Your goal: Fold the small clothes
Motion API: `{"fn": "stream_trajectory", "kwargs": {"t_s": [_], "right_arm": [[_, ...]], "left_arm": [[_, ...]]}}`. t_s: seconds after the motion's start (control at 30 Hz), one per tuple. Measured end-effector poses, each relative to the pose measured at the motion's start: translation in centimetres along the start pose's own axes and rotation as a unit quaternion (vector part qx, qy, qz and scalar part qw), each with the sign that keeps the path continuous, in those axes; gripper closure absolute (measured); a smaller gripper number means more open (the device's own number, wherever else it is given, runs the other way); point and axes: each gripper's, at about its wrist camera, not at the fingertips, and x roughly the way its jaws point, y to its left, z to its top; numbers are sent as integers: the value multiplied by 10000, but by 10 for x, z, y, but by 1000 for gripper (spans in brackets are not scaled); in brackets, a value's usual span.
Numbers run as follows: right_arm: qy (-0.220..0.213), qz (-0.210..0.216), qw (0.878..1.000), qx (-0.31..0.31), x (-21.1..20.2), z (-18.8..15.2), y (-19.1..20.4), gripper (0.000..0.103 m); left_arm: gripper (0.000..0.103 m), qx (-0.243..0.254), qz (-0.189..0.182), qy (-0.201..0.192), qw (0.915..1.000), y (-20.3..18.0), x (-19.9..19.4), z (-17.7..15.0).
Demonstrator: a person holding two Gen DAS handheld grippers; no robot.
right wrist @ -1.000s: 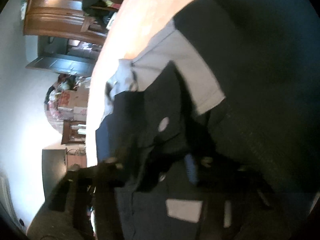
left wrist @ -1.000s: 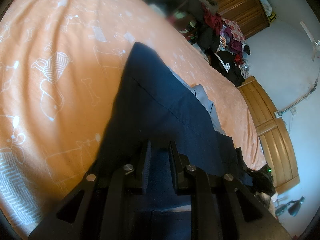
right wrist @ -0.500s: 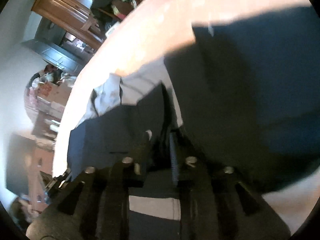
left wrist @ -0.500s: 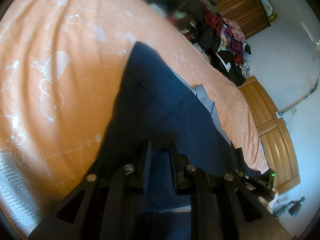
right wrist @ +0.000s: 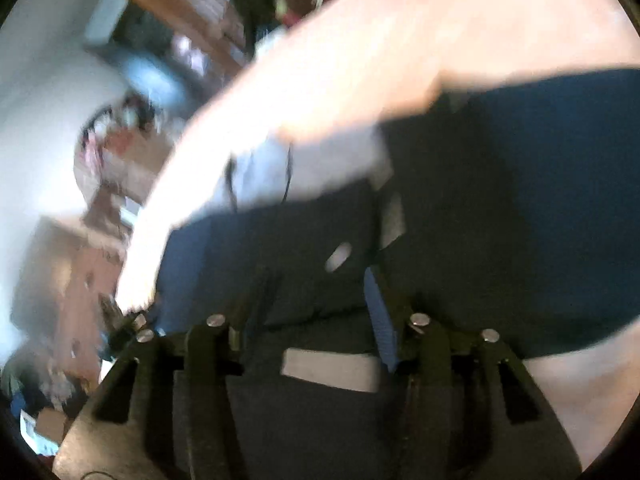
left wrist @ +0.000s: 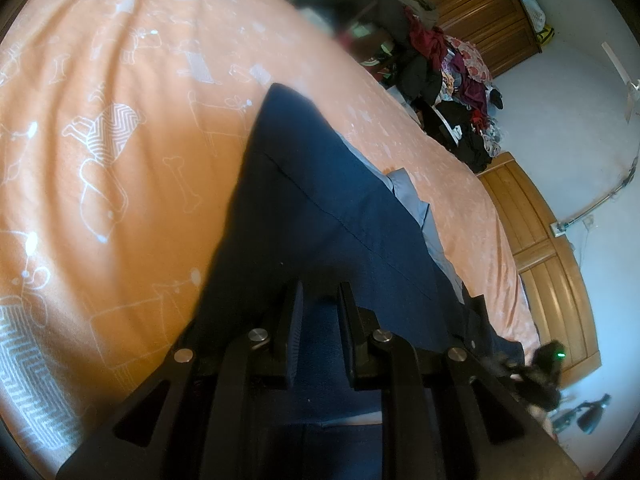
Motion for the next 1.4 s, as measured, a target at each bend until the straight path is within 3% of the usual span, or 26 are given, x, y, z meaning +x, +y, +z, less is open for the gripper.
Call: {"fn": "stream_trajectory", "kwargs": {"t_s": [0.1,0.2,0.27,0.37,0.47,0.63,0.87,0.9,0.93,0.97,1.0,1.07,1.13,1.23,1.33,1.4], "right_arm": [[-739,-536,9948,441,-77,24,-65,34],[-1261,-1218,9754,1336,-153,28,-158,33],[-1438,-1671,9584,1815,-186,23,-203,33],[-1578,-1989,9413,2224,-216,23,-254,34],[-1723,-1799,9432,2198,-224,33,-272,35],[-1777,-1891,9438,2046,-212,56,-286,35],[-1854,-1893,9451,1913,-211,56,-297,35],[-1804,-1940,9459,1873,-209,55,-296,37],[-1740,-2011,9467,1817,-209,55,-295,51],[-1710,-2042,9475,1770,-210,54,-292,62],[-1738,-2007,9484,1736,-213,54,-285,81],[-1951,-1707,9531,1561,-222,54,-257,84],[-2108,-1171,9633,1178,-228,54,-207,103],[-2012,-418,9785,198,-213,52,-99,103],[-1719,419,9820,-667,-169,47,16,103],[-1409,1045,9807,-866,-130,42,76,103]], "left_arm": [[82,7,19,-11,10000,0,0,-1],[82,9,26,-12,10000,1,0,-1],[82,5,29,-16,10000,1,0,-1],[82,8,43,-19,10000,1,0,0],[82,9,75,-42,10000,0,-1,-1],[82,9,80,-41,10000,0,0,-1],[82,14,97,-51,9999,0,-1,-1],[82,15,98,-53,9999,1,-1,0],[82,11,94,-50,9999,1,-1,-1],[82,11,99,-51,9999,1,-1,0],[82,16,106,-48,9999,1,-1,0],[82,44,159,-47,9999,0,-1,0],[82,77,208,-58,9997,-2,-1,-2],[82,46,205,-69,9998,-2,-1,-3],[80,21,185,-58,9998,-3,-2,-3],[80,-49,213,-33,9998,-3,-3,-1]]}}
